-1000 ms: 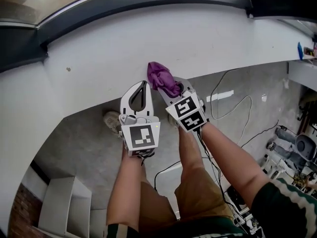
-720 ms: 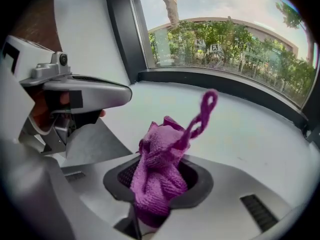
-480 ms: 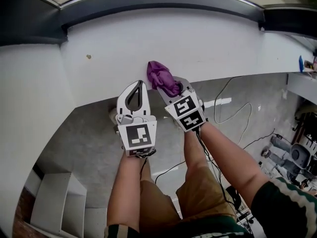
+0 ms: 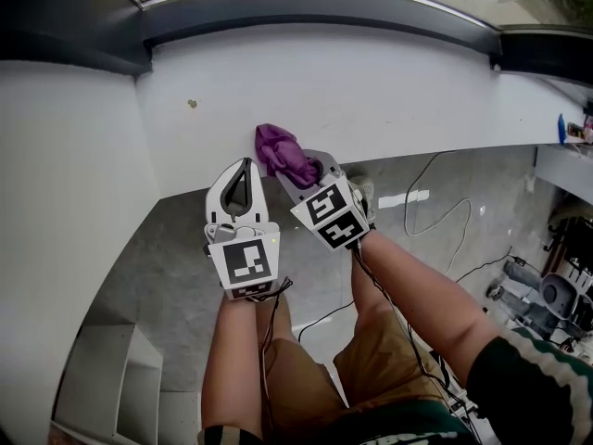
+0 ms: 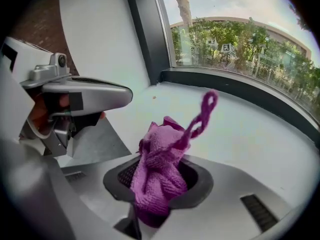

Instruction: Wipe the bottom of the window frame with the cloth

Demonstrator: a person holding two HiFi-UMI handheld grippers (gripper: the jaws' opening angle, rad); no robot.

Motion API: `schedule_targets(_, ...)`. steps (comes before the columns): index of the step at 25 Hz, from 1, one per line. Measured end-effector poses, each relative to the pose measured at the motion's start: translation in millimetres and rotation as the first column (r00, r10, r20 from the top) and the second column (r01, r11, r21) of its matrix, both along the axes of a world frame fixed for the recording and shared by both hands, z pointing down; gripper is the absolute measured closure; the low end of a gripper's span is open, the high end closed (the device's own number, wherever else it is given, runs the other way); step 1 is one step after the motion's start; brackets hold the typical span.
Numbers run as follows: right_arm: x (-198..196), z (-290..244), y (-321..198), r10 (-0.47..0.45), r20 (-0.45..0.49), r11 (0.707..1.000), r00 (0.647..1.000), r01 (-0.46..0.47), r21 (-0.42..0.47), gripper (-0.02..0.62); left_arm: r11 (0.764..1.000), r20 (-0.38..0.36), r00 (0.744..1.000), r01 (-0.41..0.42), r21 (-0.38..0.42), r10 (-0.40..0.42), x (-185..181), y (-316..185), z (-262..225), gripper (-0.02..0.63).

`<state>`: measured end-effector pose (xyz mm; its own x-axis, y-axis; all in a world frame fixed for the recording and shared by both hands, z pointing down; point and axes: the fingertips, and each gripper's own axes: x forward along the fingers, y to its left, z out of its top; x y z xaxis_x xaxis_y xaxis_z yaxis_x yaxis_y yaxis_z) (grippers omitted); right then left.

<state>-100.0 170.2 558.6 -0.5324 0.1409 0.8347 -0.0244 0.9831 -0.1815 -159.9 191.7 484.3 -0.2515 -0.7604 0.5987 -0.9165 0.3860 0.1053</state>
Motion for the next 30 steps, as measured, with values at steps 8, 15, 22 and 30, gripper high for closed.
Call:
schedule_targets(8,-31.3,-0.9,33.7,-0.02,0.013,0.999,1.0,0.021,-0.037,0.468,0.994,0.0,0.995,0.101,-0.047,-0.101,-36.6,42.8,-1.4,0.597)
schedule_targets(15,-63.6,-3.2,63.1,-0.069,0.04,0.995,0.997,0.071,-0.067,0.468,0.988,0.019,0.99,0.141,-0.068,-0.141,-58.1,73.3,-1.2,0.597)
schedule_targets(22,-89.7,-3.6,89.2,-0.103,0.057,0.989,0.993,0.108,-0.103,0.468,0.978,0.027,0.982,0.189,-0.093,-0.187,-70.1,97.5,-3.2,0.597)
schedule_targets(30,-118.5,-5.0,131.2,-0.164,0.074,0.967,0.984,0.175,-0.186,0.468,0.97,0.004,0.975,0.221,-0.098,-0.221,-78.9,119.2,-8.7,0.597)
